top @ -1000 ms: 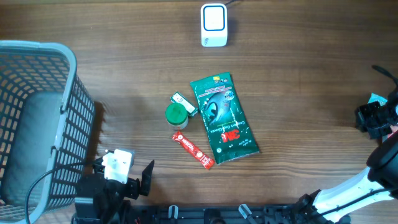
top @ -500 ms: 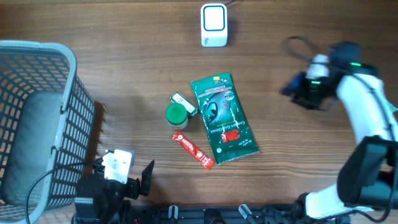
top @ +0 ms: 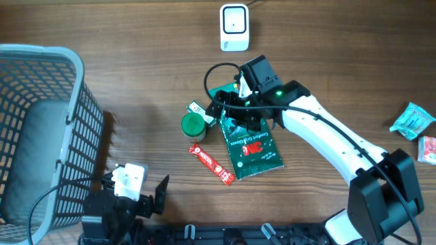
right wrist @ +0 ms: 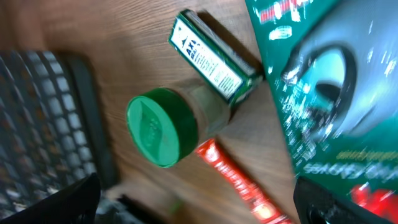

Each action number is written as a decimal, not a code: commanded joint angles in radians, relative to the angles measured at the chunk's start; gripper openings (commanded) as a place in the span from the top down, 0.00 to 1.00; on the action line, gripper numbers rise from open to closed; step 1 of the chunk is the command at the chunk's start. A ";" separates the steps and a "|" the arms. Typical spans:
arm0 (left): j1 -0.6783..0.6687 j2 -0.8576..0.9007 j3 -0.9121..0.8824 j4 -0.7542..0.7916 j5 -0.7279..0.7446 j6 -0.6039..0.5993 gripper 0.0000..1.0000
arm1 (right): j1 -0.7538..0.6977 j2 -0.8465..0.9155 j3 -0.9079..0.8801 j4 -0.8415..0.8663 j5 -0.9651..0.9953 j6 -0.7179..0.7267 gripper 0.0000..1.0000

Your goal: Scan the item barcode

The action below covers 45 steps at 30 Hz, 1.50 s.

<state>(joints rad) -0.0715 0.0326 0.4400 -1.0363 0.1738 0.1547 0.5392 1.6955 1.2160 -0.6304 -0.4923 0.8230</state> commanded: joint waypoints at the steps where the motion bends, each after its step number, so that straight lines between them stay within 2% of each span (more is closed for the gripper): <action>1: 0.003 -0.005 -0.001 0.003 0.009 -0.006 0.00 | 0.005 0.003 0.001 0.011 -0.053 0.227 0.00; 5: 0.003 -0.005 -0.001 0.003 0.009 -0.006 0.00 | 0.008 0.003 0.005 0.174 -0.175 0.431 0.00; 7: 0.003 -0.005 -0.001 0.003 0.009 -0.006 0.00 | 0.026 0.003 0.026 0.169 -0.167 0.525 0.01; 10: 0.003 -0.005 -0.001 0.003 0.009 -0.005 0.00 | 0.074 0.003 0.095 0.080 -0.028 0.581 0.01; 15: 0.003 -0.005 -0.001 0.003 0.009 -0.006 0.00 | 0.154 0.021 0.278 -0.158 0.227 0.612 0.01; 17: 0.003 -0.005 -0.001 0.003 0.009 -0.006 0.00 | 0.183 0.092 0.374 -0.259 0.297 0.616 0.01; 24: 0.003 -0.005 -0.001 0.004 0.009 -0.006 0.00 | 0.217 0.372 0.568 -0.377 0.283 0.608 0.01; 31: 0.003 -0.005 -0.001 0.004 0.009 -0.006 0.00 | 0.230 0.467 0.577 -0.377 0.301 0.616 0.01; 32: 0.003 -0.005 -0.001 0.003 0.009 -0.005 0.00 | 0.234 0.474 0.577 -0.375 0.301 0.616 0.04; 34: 0.003 -0.005 -0.001 0.003 0.009 -0.006 0.00 | 0.246 0.486 0.577 -0.372 0.301 0.615 0.18; 40: 0.003 -0.005 -0.001 0.003 0.009 -0.005 0.00 | 0.266 0.489 0.577 -0.377 0.301 0.559 0.30; 42: 0.003 -0.005 -0.001 0.003 0.009 -0.006 0.00 | 0.266 0.489 0.577 -0.390 0.301 0.467 0.32; 45: 0.003 -0.005 -0.001 0.003 0.009 -0.006 0.00 | 0.261 0.489 0.577 -0.474 0.322 0.204 0.35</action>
<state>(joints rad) -0.0715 0.0326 0.4400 -1.0367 0.1738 0.1547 0.8001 2.1612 1.7817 -1.0489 -0.2081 1.2732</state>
